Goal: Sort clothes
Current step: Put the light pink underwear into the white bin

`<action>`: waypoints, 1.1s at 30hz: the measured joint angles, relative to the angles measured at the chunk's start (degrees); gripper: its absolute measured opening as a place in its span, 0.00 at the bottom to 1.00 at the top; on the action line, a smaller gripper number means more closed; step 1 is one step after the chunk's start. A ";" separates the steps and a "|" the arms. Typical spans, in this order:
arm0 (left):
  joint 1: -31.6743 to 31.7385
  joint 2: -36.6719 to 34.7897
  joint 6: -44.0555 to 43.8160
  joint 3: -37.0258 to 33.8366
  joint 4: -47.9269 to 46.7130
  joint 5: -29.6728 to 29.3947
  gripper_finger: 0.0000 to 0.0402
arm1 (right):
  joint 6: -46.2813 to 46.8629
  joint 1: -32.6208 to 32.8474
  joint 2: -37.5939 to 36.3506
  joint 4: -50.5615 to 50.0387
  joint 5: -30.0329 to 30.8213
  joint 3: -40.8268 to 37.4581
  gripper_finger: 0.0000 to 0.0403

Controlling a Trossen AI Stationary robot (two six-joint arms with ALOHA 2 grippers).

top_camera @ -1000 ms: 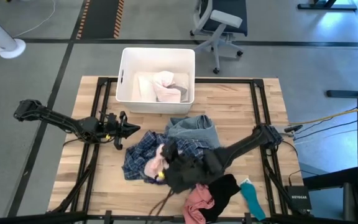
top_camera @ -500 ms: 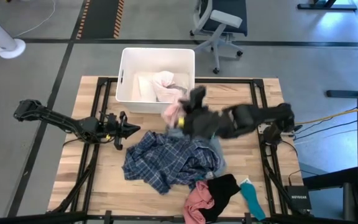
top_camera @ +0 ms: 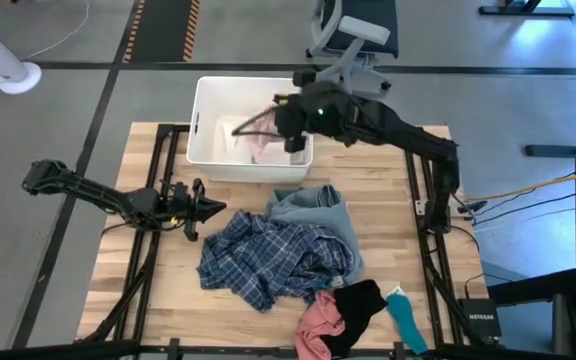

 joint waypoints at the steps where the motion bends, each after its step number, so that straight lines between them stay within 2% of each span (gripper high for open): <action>1: 0.00 -0.02 -0.54 0.02 -0.15 0.00 0.00 | 0.15 -0.90 0.17 1.85 -0.60 -0.86 0.05; 11: 0.00 -0.17 2.00 0.02 -3.81 0.00 0.00 | -1.57 -5.46 0.29 9.84 -3.68 -11.65 0.10; 15: 0.00 -0.26 1.76 0.02 -3.76 0.00 0.00 | 1.04 -5.89 0.27 10.92 -4.21 -14.93 0.15; 22: 0.00 -0.33 0.38 0.02 -4.02 0.02 0.00 | 1.68 -5.67 0.27 13.48 -3.63 -15.53 0.40; 26: -0.04 -0.35 0.63 0.02 -5.79 0.00 0.00 | 1.60 -4.69 0.27 13.68 2.63 -14.05 0.56; 29: -0.04 -0.35 2.00 0.02 -5.49 0.01 0.00 | 0.58 -3.46 0.09 12.82 6.03 -12.01 0.63; 33: -0.04 -0.37 2.48 0.02 -4.81 0.00 0.00 | -1.63 -1.78 0.09 10.68 6.46 -10.06 0.66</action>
